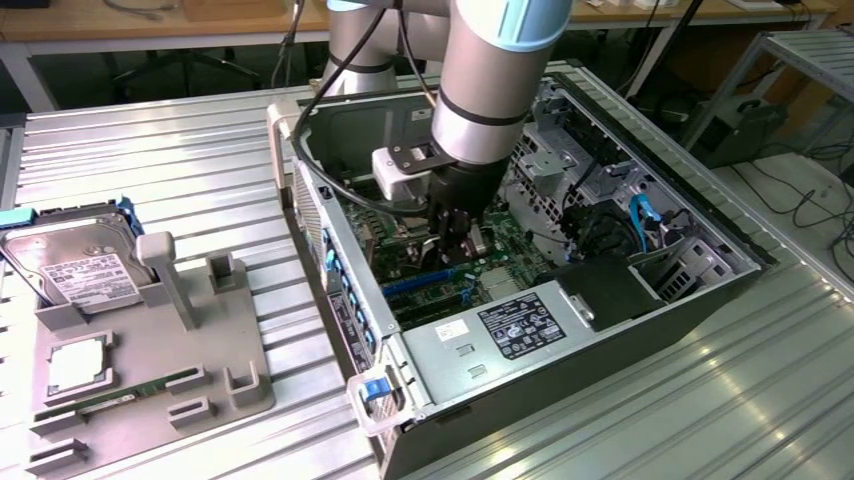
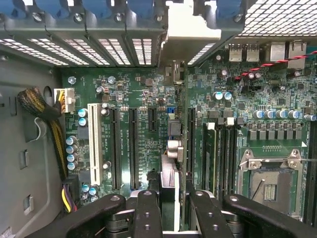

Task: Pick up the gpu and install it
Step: 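Insert the gpu into the slot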

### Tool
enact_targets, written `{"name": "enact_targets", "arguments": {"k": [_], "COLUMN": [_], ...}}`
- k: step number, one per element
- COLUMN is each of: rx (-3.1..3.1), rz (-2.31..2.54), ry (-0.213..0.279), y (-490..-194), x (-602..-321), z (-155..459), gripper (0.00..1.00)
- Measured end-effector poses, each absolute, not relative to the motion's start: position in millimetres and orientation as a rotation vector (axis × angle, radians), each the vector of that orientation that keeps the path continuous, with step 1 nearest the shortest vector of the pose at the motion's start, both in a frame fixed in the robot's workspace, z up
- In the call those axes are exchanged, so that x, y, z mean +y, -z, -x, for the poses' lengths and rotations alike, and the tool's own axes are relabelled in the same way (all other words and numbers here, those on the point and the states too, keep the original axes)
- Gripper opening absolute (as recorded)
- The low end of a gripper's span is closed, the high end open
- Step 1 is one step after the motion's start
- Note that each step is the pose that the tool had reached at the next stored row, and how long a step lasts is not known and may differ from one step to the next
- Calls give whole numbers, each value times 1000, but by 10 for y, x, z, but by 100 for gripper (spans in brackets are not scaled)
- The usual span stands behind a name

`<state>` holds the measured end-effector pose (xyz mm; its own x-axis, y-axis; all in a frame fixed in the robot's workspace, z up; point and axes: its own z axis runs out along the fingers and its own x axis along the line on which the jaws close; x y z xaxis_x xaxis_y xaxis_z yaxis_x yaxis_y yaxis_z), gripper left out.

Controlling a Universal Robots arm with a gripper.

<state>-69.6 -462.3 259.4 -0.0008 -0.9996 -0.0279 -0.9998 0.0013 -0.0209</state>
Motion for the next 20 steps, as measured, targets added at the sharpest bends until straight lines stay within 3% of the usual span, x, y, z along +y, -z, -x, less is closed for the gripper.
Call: {"name": "enact_targets", "arguments": {"k": [20], "rx": [2195], "rz": [2196], "ry": [-5], "y": [-2560], "x": [-4628], "z": [746], "gripper": [28]}}
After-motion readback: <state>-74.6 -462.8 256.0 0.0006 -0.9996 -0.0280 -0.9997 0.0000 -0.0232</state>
